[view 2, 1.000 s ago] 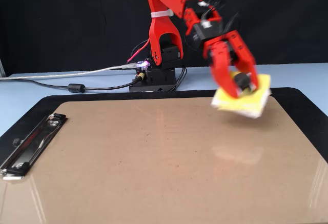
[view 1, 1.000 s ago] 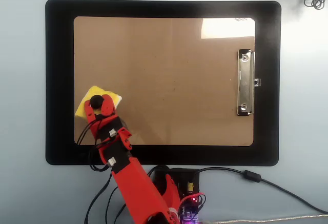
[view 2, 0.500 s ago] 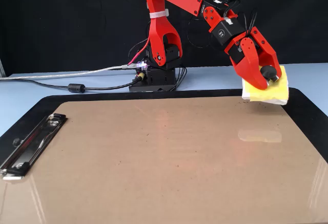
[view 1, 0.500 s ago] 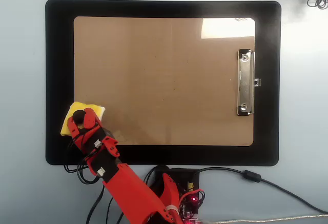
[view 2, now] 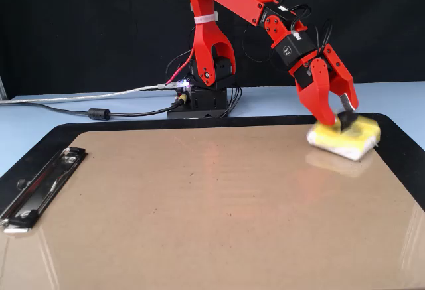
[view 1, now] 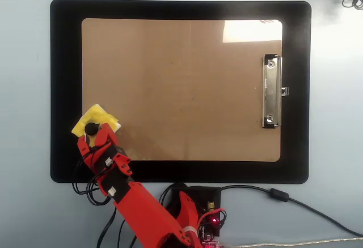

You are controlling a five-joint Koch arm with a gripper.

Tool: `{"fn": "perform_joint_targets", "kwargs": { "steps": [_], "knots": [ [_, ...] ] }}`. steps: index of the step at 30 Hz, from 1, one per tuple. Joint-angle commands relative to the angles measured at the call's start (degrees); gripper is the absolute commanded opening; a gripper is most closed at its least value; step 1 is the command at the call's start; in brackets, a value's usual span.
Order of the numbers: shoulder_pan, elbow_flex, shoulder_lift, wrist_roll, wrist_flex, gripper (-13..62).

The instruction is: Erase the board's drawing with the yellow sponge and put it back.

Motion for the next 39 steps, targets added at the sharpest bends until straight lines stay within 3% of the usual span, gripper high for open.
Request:
{"fn": "perform_joint_targets", "kwargs": {
  "steps": [1, 5, 11, 16, 20, 26, 39],
  "knots": [
    [-0.88, -1.49, 4.83, -1.58, 0.53, 32.5],
    [-0.79, -3.69, 10.55, -1.58, 9.67, 32.5],
    [2.55, -18.46, 19.07, -1.23, 50.62, 32.6],
    [21.53, -22.50, 19.86, 3.16, 77.61, 32.9],
    [36.04, -14.33, 21.71, 11.69, 80.07, 32.8],
    [46.49, 5.62, 31.55, 20.74, 73.56, 33.0],
    [49.04, 21.80, 33.75, 22.76, 70.66, 34.2]
  ]
}}
